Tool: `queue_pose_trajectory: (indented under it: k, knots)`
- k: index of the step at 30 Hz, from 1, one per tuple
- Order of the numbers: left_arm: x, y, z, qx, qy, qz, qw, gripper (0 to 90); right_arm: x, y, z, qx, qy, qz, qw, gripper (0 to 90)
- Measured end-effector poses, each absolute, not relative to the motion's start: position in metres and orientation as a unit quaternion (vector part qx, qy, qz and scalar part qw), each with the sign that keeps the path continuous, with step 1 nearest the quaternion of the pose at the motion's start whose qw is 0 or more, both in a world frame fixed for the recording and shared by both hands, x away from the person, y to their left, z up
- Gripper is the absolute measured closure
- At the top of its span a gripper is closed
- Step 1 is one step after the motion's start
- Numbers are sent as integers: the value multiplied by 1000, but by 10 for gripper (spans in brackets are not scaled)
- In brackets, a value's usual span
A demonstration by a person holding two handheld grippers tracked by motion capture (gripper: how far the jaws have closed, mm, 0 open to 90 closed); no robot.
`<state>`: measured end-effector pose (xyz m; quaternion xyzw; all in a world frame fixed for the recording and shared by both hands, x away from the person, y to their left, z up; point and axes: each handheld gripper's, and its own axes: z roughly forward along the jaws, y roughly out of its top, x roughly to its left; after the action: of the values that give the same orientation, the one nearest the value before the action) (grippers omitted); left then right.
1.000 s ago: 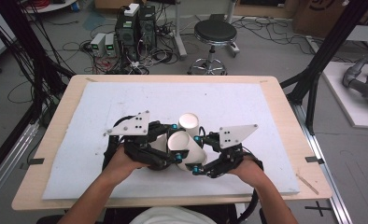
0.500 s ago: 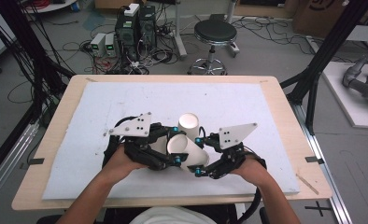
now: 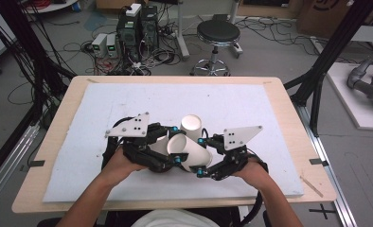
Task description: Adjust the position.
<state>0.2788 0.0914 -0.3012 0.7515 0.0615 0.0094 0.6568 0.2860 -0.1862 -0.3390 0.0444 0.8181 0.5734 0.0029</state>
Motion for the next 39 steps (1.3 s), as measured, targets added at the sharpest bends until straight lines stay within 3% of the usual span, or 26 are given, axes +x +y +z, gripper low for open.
queue_pose_trajectory:
  k: [2,5,10,15,19,21,28,31,34,36,39]
  knots:
    - [279,91,-302,752,67,7,656,271,286,-187,-338,41,824,566,0,341]
    - [281,93,-302,754,70,2,653,272,286,-188,-337,37,830,557,-3,347]
    - [280,93,-303,757,57,-4,651,362,287,-189,-337,40,833,551,-8,339]
    - [281,97,-301,745,69,0,664,360,286,-191,-338,66,809,584,-16,165]
    - [282,99,-299,736,70,-1,673,360,288,-189,-344,75,806,587,-16,170]
    - [282,99,-300,737,69,1,672,363,288,-190,-344,70,804,590,-16,266]
    - [279,98,-299,741,64,12,668,360,289,-193,-341,59,809,584,-13,339]
    - [278,97,-298,742,77,24,665,220,288,-193,-340,54,814,579,-12,343]
    - [279,97,-299,746,69,16,662,248,287,-193,-338,52,820,570,-10,343]
    - [278,97,-300,748,58,11,661,355,288,-194,-337,53,820,570,-7,343]
    - [280,98,-300,748,61,5,661,362,288,-195,-337,57,819,571,-10,320]
